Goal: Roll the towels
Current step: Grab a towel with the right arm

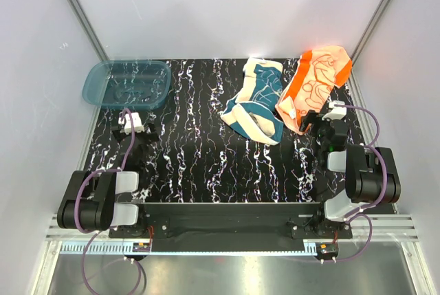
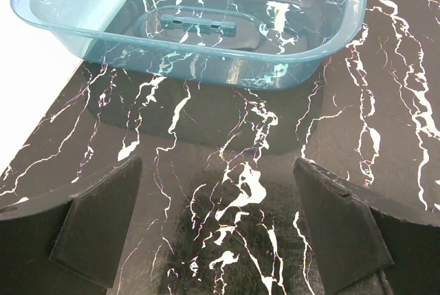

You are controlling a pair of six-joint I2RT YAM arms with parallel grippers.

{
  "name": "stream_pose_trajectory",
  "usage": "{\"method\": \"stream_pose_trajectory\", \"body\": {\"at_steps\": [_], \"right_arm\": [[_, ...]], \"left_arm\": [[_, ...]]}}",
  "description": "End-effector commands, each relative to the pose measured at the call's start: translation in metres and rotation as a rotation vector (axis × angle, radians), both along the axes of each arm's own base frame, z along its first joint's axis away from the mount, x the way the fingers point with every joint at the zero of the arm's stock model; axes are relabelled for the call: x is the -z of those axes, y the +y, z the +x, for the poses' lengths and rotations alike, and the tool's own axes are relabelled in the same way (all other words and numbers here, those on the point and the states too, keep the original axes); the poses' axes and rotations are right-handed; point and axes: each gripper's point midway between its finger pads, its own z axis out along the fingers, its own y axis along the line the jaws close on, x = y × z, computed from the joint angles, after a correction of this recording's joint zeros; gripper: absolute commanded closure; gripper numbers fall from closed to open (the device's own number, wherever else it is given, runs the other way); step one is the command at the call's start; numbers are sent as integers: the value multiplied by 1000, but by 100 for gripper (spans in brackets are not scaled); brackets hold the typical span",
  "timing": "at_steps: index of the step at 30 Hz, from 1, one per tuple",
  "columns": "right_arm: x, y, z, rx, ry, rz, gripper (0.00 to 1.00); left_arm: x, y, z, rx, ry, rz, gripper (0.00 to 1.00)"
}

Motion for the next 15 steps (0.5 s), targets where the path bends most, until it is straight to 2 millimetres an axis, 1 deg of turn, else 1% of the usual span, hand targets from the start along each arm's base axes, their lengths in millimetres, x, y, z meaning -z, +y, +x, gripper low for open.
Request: {"method": "stream_pose_trajectory", "body": {"at_steps": [1,6,7,8,9,10,11,12,13,14,15], "right_arm": [[-22,-4,9,5,-74,-30,0],[-21,-4,9,9,-70,-25,0],[-21,-6,10,32,-54,-18,0],[-38,-10,10,72,-74,-47,0],[-43,-7,10,93,-39,-93,0],[-51,13,15,50,37,-122,0],[-72,25,17,35,27,-119,0],[-85,35,20,14,29,-87,0],[-102,56,21,-47,57,-54,0],[-118,64,19,-55,57,-45,0],[-127,76,18,-80,74,-53,0]], "left_arm": [[-23,-2,9,13,-83,-4,1],[-23,-2,9,13,-84,-4,1],[-22,-2,9,13,-82,-2,1],[-23,-2,9,13,-84,-4,1],[-22,-2,9,13,-83,-4,1],[-23,-2,9,15,-83,-4,1],[-23,-3,10,25,-84,-5,1],[-20,-2,11,23,-69,-10,1],[-22,-2,11,28,-73,-12,1],[-22,-2,12,28,-76,-10,1],[-22,-2,11,26,-75,-11,1]]}}
